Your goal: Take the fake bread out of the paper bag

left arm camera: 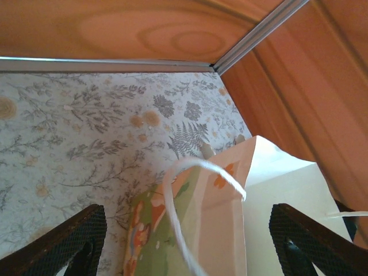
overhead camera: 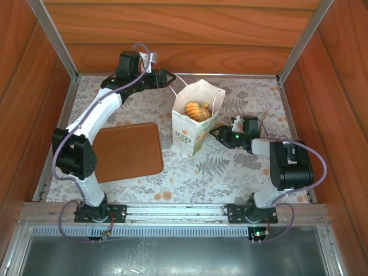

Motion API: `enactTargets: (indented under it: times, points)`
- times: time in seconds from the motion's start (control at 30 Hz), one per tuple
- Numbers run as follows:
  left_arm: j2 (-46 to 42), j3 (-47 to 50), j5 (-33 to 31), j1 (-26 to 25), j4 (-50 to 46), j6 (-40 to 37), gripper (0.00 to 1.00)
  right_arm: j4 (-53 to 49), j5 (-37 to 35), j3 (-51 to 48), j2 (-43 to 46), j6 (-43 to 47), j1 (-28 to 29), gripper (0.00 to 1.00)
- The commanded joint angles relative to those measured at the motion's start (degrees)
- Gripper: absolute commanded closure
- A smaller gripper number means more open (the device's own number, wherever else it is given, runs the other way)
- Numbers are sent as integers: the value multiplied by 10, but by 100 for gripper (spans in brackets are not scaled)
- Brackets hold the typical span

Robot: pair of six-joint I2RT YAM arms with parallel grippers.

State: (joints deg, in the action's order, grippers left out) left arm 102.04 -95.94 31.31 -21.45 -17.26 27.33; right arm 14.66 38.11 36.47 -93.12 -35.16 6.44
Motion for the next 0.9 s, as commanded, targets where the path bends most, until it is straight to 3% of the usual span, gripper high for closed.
enactTargets:
  times: [0.0,0.17,0.53,0.7,0.87]
  points:
    - [13,-39,34,3,-36,24,31,-15,30,25,-12,18,7,33]
    - [8,-36,77,10,-44,52,57,-34,10,-2,20,-1,14,33]
    - [-34,-1,114,43,-50,79,62,-122,-31,-68,156,-1,33,32]
    - [6,-35,190,52,-51,116,68,-127,-30,-69,173,-13,47,32]
    - [36,-58,219,55,-51,137,74,-115,-36,-68,162,-24,59,32]
